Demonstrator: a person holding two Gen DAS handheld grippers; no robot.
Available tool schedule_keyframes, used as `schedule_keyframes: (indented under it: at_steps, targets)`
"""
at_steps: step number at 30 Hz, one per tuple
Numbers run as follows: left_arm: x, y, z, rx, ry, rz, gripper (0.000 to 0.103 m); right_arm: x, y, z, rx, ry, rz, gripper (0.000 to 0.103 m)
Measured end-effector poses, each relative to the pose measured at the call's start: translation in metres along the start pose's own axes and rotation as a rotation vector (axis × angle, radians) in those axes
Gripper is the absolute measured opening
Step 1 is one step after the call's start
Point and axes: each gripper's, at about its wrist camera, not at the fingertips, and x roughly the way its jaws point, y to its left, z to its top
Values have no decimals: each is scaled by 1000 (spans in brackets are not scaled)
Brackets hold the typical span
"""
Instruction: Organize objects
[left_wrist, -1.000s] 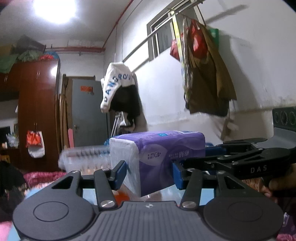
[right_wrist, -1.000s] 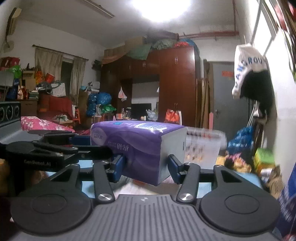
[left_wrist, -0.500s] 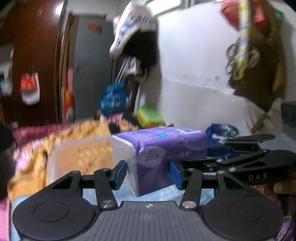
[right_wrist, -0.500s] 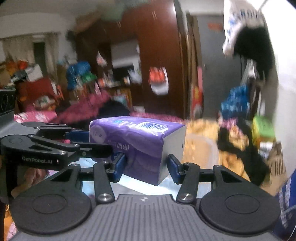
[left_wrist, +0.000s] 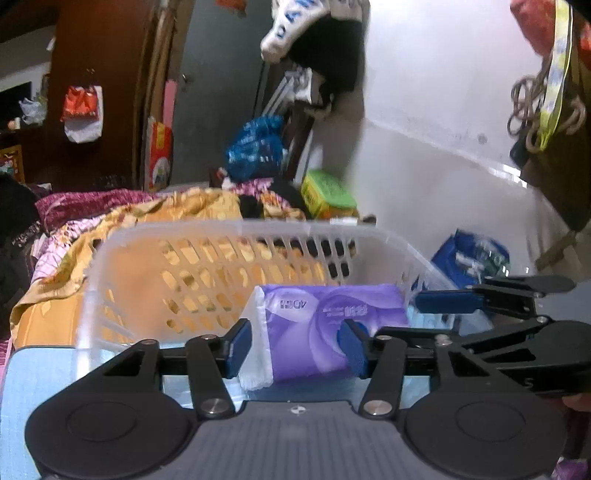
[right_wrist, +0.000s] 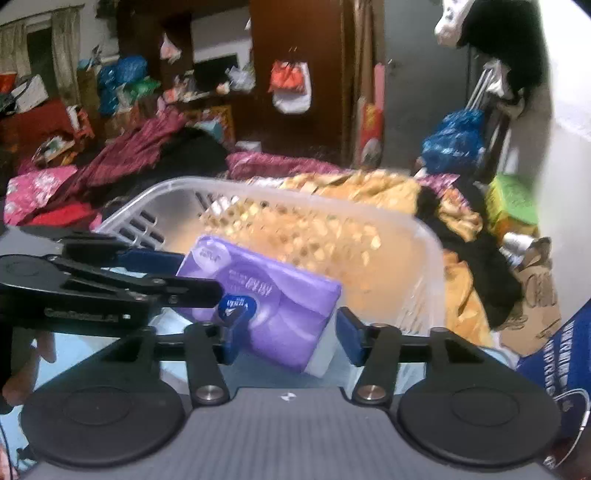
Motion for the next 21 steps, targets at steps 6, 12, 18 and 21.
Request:
schedule_keyframes:
  at_steps: [6,12,18,21]
  targets:
    - [-85,-21,-26,68,-213,-40,94,-70,3,-25,15,-256,-21,103]
    - [-153,-43,-131,190,-355,50,96,-117,19,-131,157,-412,81,103]
    - [-180,-22,-204,122,-366,86,96,-109,75,-197,112,-376,209,103]
    - [-178,-8,-218,114,-346,118,94,-104,102,-197,15,-398,193,93]
